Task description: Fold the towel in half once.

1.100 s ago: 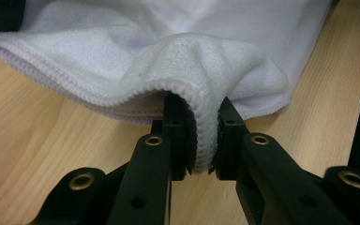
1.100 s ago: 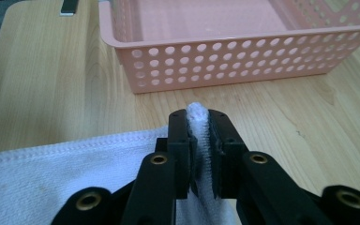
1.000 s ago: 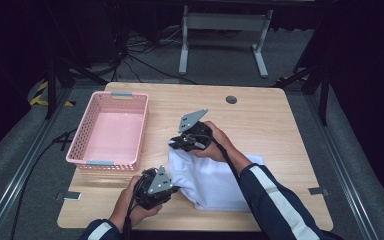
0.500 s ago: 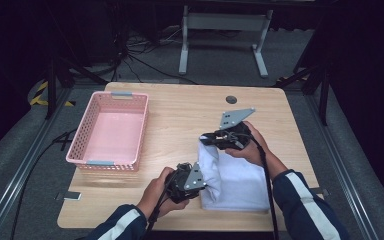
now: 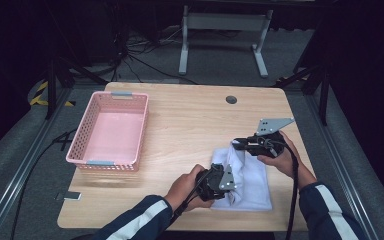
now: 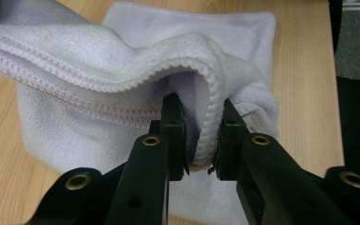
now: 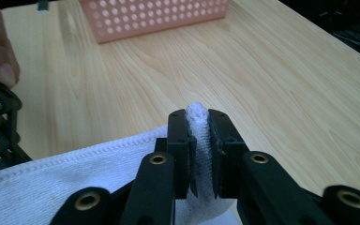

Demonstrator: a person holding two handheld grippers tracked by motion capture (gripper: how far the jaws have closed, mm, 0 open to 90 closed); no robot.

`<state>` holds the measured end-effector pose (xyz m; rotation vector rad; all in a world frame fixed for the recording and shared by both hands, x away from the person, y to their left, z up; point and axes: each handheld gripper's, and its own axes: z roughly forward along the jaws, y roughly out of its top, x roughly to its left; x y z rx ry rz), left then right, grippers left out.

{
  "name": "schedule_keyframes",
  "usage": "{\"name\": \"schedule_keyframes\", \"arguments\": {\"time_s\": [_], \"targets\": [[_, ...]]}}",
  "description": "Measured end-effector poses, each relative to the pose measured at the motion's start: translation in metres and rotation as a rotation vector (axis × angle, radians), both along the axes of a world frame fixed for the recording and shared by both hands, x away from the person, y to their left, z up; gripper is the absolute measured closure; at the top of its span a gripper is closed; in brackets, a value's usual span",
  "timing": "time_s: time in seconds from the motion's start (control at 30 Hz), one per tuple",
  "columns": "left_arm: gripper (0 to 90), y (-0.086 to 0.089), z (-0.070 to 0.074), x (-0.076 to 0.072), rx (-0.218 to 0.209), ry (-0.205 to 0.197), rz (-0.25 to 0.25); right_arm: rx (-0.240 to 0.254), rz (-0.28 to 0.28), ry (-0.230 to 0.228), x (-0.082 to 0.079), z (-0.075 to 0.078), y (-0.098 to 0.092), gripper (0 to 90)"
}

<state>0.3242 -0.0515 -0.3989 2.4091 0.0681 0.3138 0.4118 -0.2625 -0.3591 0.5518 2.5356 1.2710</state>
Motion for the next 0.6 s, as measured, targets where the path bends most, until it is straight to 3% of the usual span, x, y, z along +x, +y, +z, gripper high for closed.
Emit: {"name": "schedule_keyframes", "arguments": {"time_s": [0.33, 0.43, 0.5, 0.6], "targets": [[72.0, -0.033, -0.010, 0.000, 0.000, 0.017, -0.030, -0.019, -0.061, 0.038, 0.003, -0.025, -0.037, 78.1], [62.6, -0.035, -0.011, -0.001, -0.029, 0.043, -0.039, -0.027, -0.081, 0.052, 0.003, -0.032, -0.046, 75.5], [59.0, -0.034, -0.010, -0.002, -0.081, 0.063, -0.046, -0.035, -0.094, 0.056, 0.001, -0.038, -0.055, 74.5], [50.1, -0.021, 0.000, -0.004, -0.114, 0.075, -0.041, -0.055, -0.142, 0.068, -0.001, -0.045, -0.073, 69.2]]}}
